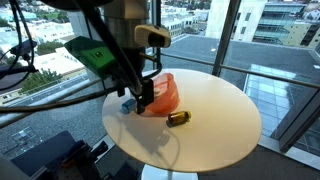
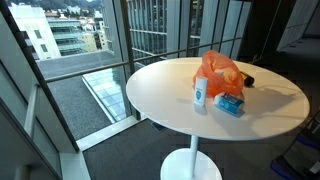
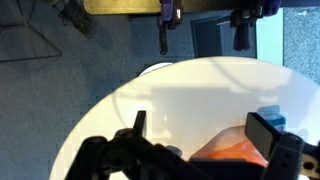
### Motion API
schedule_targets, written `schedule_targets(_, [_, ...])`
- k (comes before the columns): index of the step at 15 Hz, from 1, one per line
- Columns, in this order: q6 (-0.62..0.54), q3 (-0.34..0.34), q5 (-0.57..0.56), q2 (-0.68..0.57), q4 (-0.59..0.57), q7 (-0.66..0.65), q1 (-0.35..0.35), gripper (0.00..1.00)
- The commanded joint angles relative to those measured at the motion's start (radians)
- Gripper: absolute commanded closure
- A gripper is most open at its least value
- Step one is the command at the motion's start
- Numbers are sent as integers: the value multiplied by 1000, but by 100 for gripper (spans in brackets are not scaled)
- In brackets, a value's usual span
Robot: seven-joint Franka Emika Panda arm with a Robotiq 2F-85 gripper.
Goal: Put the yellow bottle in the plastic bag
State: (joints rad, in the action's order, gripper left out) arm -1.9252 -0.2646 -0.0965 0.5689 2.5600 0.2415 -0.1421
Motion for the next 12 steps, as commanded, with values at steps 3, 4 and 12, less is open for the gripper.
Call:
schedule_targets(3, [-37, 56, 70, -227, -175, -105, 16, 0])
schedule_targets(4, [-51, 64, 75, -261, -197, -119, 16, 0])
schedule_targets(12, [-161, 104, 122, -496, -333, -215, 16, 0])
